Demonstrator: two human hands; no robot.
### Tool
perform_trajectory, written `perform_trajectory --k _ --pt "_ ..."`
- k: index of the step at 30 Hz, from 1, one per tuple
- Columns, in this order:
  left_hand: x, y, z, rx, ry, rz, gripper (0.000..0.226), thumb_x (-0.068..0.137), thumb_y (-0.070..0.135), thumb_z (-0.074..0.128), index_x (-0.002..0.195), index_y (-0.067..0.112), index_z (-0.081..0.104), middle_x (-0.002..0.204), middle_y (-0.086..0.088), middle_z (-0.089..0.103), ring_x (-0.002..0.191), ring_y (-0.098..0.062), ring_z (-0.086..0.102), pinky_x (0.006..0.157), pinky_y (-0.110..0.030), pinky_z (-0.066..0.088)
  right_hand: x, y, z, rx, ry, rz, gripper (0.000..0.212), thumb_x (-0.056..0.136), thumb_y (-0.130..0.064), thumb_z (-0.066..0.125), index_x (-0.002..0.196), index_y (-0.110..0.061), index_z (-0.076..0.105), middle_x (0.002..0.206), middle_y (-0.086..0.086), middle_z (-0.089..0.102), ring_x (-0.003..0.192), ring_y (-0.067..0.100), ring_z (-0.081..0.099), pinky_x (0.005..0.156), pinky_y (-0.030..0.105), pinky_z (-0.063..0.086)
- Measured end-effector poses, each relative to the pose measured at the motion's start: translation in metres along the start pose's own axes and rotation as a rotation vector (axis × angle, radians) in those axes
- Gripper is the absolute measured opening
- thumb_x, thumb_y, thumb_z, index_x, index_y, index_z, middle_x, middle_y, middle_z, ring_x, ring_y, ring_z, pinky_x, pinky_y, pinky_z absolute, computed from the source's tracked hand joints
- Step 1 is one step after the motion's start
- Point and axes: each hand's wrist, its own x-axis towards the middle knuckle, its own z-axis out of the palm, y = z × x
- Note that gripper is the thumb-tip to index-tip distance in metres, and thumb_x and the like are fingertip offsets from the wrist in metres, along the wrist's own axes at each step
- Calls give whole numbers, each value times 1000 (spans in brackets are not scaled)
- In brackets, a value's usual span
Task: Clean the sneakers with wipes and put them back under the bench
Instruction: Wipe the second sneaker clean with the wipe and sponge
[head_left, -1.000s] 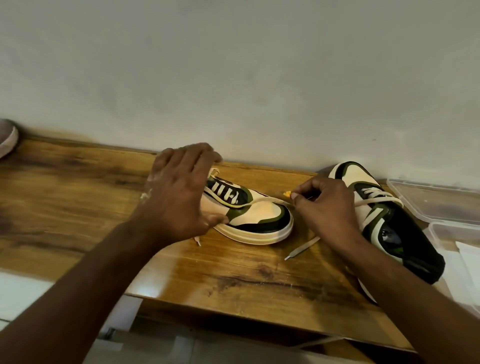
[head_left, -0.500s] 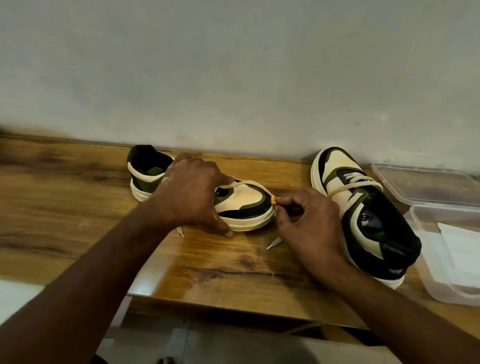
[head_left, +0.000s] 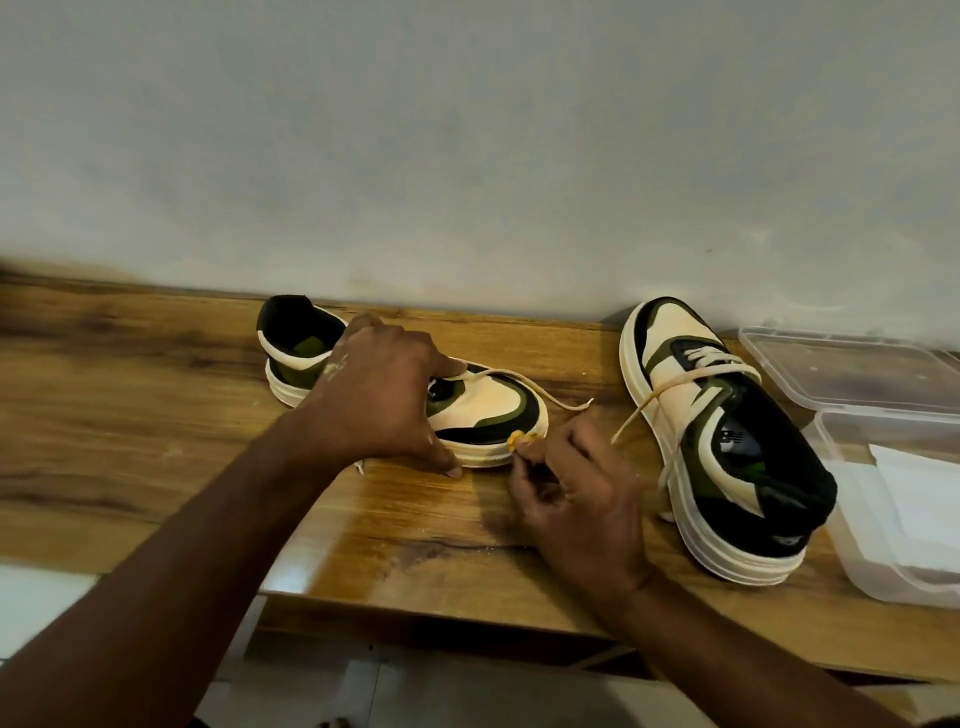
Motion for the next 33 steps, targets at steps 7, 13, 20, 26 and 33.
perform_trajectory --k 7,13,20,26,33 --pt "4 9 2 8 38 -18 106 46 95 64 138 42 65 116 12 72 111 -16 65 115 -50 31 1 -5 16 -18 -146 -104 7 96 -9 68 92 -7 73 90 4 57 67 17 55 51 37 52" --pt "6 9 4 -29 23 -27 102 52 96 65 140 45 62 114 14 71 113 -14 64 119 -52 26 12 1 2 -2 -186 -51 5 88 -9 76 91 -13 75 95 -2 61 76 10 58 61 30 57" --pt "6 6 2 -16 -9 -15 101 59 94 68 146 45 55 124 14 70 122 -15 61 121 -51 21 32 21 -19 79 -34 256 17 85 -7 81 95 -19 77 97 -11 68 87 1 65 75 18 57" --pt "2 1 0 -20 -46 48 101 61 87 74 150 46 49 135 16 67 134 -14 55 124 -55 11 47 32 -32 164 -20 419 20 86 -5 81 94 -23 75 89 -16 71 80 -1 68 67 15 57" --pt "-9 -11 -10 -30 -93 166 102 68 53 90 155 51 38 166 16 36 160 -13 14 123 -64 -9 29 6 -42 255 -255 371 23 77 -9 87 84 -27 73 79 -13 73 73 4 71 62 26 62"
